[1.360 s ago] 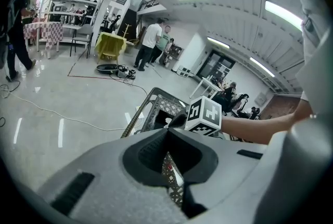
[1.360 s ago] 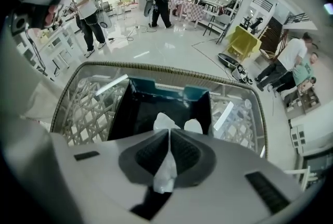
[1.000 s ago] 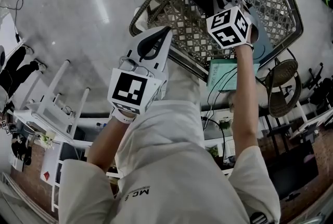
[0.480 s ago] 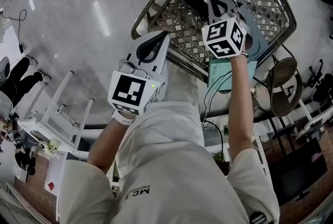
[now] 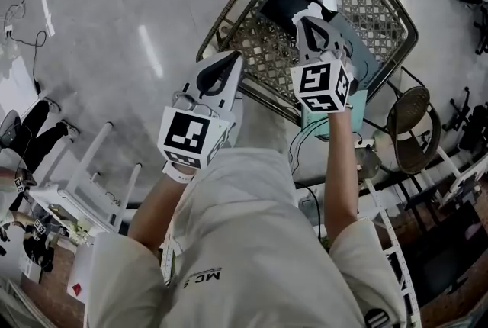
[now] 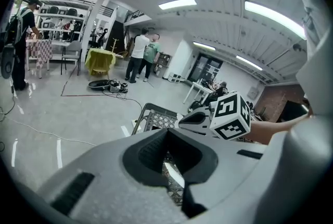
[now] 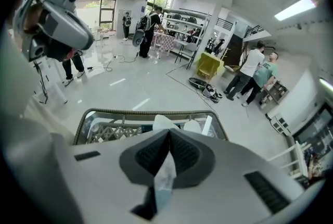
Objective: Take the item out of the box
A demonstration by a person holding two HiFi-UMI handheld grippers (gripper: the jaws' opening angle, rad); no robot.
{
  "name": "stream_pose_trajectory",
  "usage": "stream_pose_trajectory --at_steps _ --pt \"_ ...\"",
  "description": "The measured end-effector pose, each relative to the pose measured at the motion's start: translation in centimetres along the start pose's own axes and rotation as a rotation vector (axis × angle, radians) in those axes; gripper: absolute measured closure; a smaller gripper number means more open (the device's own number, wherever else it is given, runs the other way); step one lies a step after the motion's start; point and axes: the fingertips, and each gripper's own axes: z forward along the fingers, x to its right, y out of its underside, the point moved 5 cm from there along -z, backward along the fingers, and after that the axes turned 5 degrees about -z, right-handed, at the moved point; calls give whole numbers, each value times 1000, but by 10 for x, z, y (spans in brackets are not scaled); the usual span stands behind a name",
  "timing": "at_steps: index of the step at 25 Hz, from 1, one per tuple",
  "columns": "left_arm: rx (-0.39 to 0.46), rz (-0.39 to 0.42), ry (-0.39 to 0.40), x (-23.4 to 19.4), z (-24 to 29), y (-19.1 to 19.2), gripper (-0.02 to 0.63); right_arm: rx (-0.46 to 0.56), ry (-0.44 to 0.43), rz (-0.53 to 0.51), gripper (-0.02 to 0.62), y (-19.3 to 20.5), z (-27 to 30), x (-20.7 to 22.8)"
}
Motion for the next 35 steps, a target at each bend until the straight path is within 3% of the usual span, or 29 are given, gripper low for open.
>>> stream_pose_trajectory --at_steps 20,29,35 --pt "136 57 9 36 -55 -48 581 232 266 113 578 -62 -135 14" --pt "201 97 6 47 -81 -69 582 368 366 241 578 -70 -193 15" --pt "227 98 8 50 -92 -76 581 460 379 332 578 -73 -219 8"
